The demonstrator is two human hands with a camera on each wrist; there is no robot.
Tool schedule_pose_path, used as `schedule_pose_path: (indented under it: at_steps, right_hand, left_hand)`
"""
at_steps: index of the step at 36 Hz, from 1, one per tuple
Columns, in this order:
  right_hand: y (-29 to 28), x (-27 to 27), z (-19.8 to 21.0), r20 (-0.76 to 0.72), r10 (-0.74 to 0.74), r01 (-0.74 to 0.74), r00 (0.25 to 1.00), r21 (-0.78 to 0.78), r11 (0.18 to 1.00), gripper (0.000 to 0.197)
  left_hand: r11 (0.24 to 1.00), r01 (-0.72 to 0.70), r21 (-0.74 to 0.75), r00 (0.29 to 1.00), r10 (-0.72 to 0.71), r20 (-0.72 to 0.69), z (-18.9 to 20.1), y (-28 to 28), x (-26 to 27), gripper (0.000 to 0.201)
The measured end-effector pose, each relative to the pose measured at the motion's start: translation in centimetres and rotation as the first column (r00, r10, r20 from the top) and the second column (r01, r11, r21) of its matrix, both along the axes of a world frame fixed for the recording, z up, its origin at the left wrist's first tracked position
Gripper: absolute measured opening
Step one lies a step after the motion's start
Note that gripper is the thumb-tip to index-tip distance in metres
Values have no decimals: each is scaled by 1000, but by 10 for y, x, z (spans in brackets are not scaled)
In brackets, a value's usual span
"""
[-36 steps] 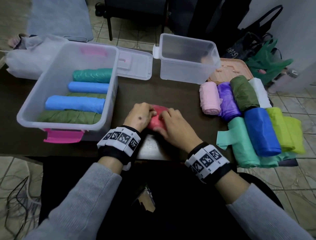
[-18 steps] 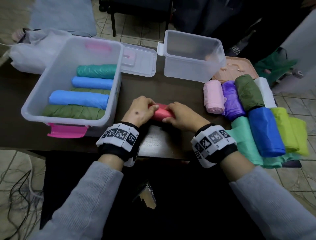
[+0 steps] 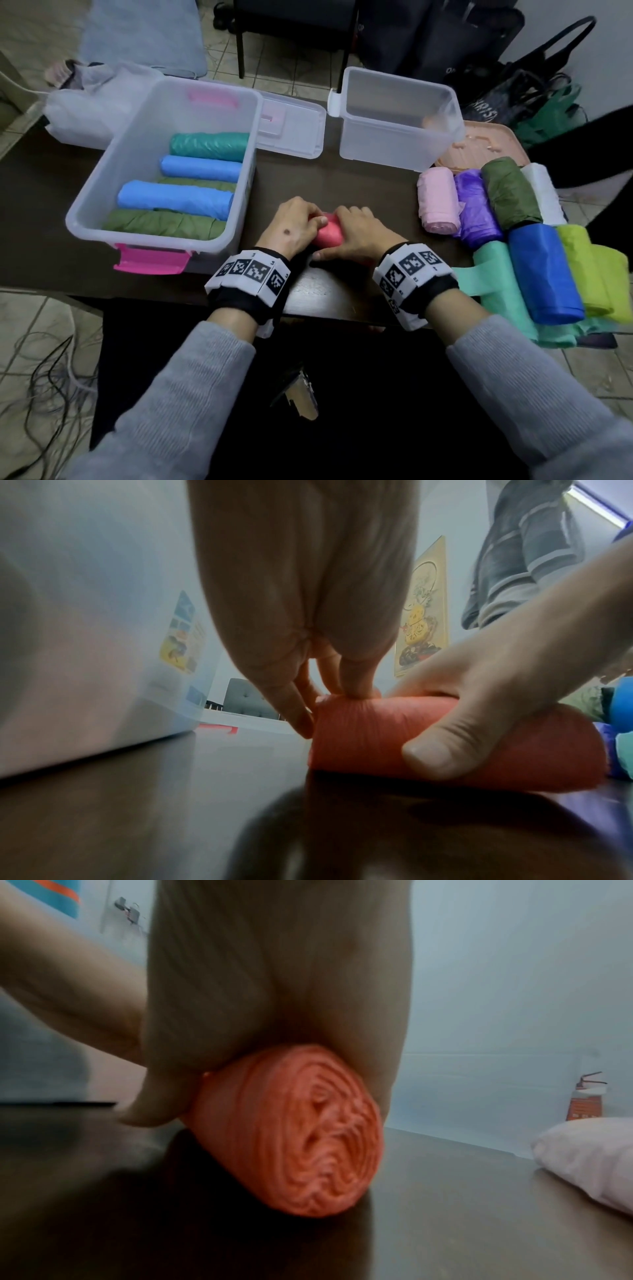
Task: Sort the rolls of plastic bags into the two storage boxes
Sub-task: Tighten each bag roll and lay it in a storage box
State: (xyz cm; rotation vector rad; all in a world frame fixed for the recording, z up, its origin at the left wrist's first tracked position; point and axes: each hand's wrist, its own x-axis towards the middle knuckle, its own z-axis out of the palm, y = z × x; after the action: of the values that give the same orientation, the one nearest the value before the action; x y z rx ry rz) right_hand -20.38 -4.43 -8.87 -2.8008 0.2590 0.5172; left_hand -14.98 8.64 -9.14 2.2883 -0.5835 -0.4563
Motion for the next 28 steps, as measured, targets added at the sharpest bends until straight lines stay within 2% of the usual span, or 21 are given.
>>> schedule_pose_path:
  at_steps: [3, 6, 9, 13, 18, 20, 23, 24, 25, 26, 28]
  right_hand:
    - [6, -11, -2, 73, 5, -5, 997, 0, 1000, 74]
    - [14, -25, -5, 175, 27, -15, 984, -69, 998, 63]
    - [20, -35, -9, 259, 52, -16, 964, -142, 990, 60]
    - [27, -44, -16, 289, 47, 8, 956, -187, 982, 64]
    - [31, -48, -20, 314, 58, 20, 948, -238, 971, 51]
    - [29, -48, -18, 330, 17, 43, 944, -174, 984, 45]
    - [22, -44, -17, 349, -137, 104, 927, 112, 988, 28]
    - [20, -41, -16, 355, -194, 121, 914, 218, 968, 16]
    - [19, -37, -14, 350, -244, 138, 904, 301, 944, 13]
    - [18, -33, -11, 344, -289, 159, 894, 358, 920, 20]
    - [19, -23, -1, 308, -395, 219, 866, 476, 852, 19]
  left_hand:
    - [1000, 4, -12, 1000, -4, 16, 0, 1, -1, 22]
    - [1000, 14, -19, 1000, -13, 28, -1, 1, -2, 21]
    - [999, 30, -9, 999, -30, 31, -1, 1, -2, 21]
    - [997, 71, 10, 997, -71, 31, 1, 4, -4, 21]
    - [993, 83, 85, 995, -87, 47, 5, 3, -10, 26]
    - [988, 123, 91, 990, -129, 56, 10, 0, -15, 39]
    - [984, 177, 8, 975, -177, 134, 27, -3, -24, 51]
    - [984, 174, -41, 971, -165, 170, 36, -2, -25, 51]
    - [982, 164, -94, 968, -142, 208, 46, 1, -26, 51]
    - [978, 149, -145, 964, -111, 242, 56, 5, -26, 50]
    - [969, 108, -224, 954, -38, 298, 77, 18, -24, 47]
